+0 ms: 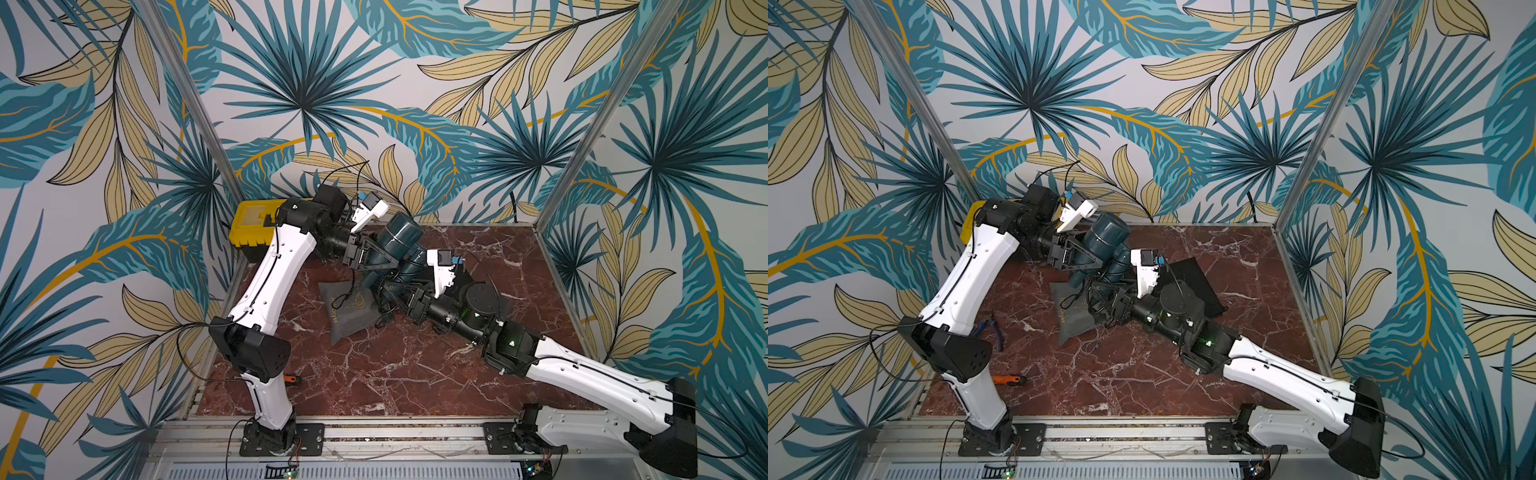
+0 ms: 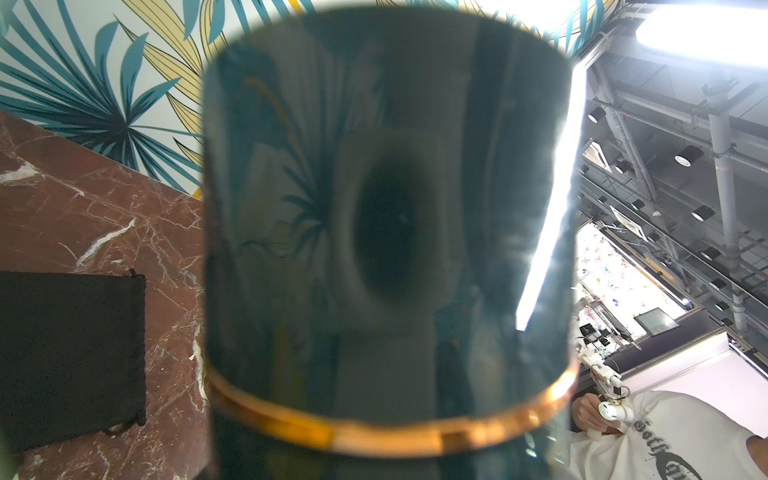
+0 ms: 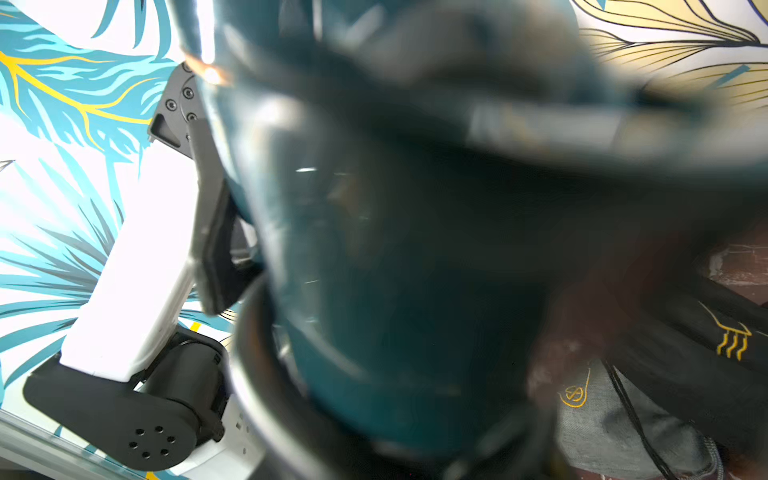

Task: Pack away hair dryers
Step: Adjust the hair dryer.

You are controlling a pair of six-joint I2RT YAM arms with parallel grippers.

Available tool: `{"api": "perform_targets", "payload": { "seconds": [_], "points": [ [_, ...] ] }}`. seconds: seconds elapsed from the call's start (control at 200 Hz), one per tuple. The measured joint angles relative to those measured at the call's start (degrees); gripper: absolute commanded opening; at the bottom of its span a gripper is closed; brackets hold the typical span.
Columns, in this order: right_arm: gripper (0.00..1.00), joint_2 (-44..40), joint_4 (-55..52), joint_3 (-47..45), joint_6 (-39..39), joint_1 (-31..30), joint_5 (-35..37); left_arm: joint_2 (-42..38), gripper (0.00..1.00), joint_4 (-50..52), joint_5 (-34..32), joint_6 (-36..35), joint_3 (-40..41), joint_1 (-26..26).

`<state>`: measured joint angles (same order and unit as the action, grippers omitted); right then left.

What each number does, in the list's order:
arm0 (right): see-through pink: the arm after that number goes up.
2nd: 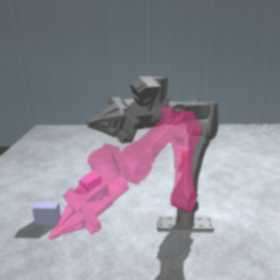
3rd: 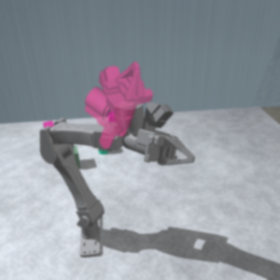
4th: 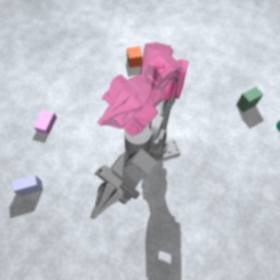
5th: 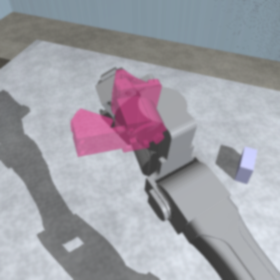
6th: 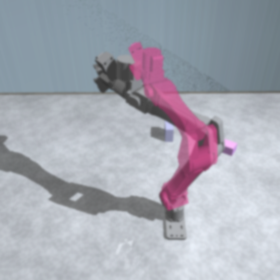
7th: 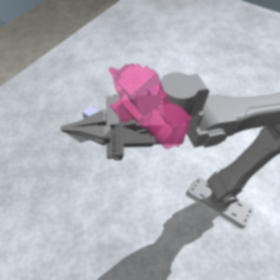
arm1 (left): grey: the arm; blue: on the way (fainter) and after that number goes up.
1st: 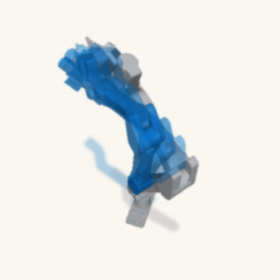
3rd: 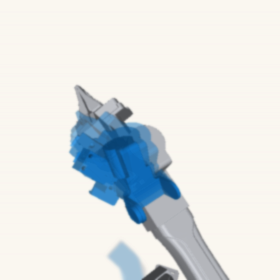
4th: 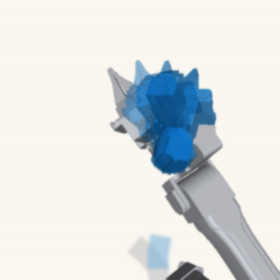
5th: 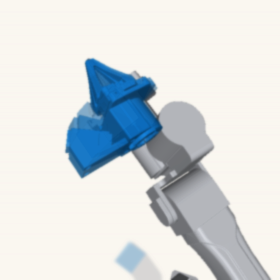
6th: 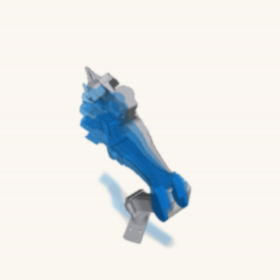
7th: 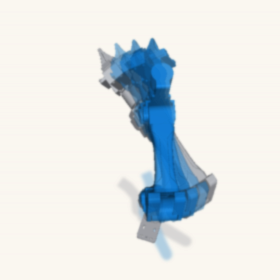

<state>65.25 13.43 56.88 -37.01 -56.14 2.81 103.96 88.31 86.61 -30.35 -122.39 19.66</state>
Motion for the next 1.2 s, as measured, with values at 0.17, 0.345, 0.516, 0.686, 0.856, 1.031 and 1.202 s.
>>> {"api": "perform_targets", "payload": {
  "seconds": [0.17,0.345,0.516,0.686,0.856,1.031,1.202],
  "points": [
    [0.00,0.0,0.0,-0.1,0.0,0.0,0.3,0.0,0.51,-0.4,0.7,-0.3,0.9,0.0],
    [0.00,-0.7,0.0,-0.7,0.5,-0.1,1.3,0.0,0.99,-0.4,1.2,-0.4,1.1,0.4],
    [0.00,-2.7,-0.7,-1.8,0.9,-0.1,3.9,0.0,0.99,-0.3,1.9,-0.4,1.1,0.9],
    [0.00,-5.8,-1.9,-2.7,1.1,-0.1,7.1,0.0,1.00,-0.3,1.8,-0.2,0.0,0.9],
    [0.00,-8.3,-7.9,-1.1,1.0,-0.5,11.4,1.1,0.99,-0.2,-2.8,0.3,-6.0,0.0],
    [0.00,-11.6,-31.1,5.6,-2.1,-0.1,23.7,2.8,0.99,-1.1,-17.7,1.9,-13.0,-0.1],
    [0.00,-15.7,-57.5,13.0,-11.1,1.0,36.5,0.9,0.99,-8.1,-37.0,3.2,-4.4,6.8]
  ]
}}
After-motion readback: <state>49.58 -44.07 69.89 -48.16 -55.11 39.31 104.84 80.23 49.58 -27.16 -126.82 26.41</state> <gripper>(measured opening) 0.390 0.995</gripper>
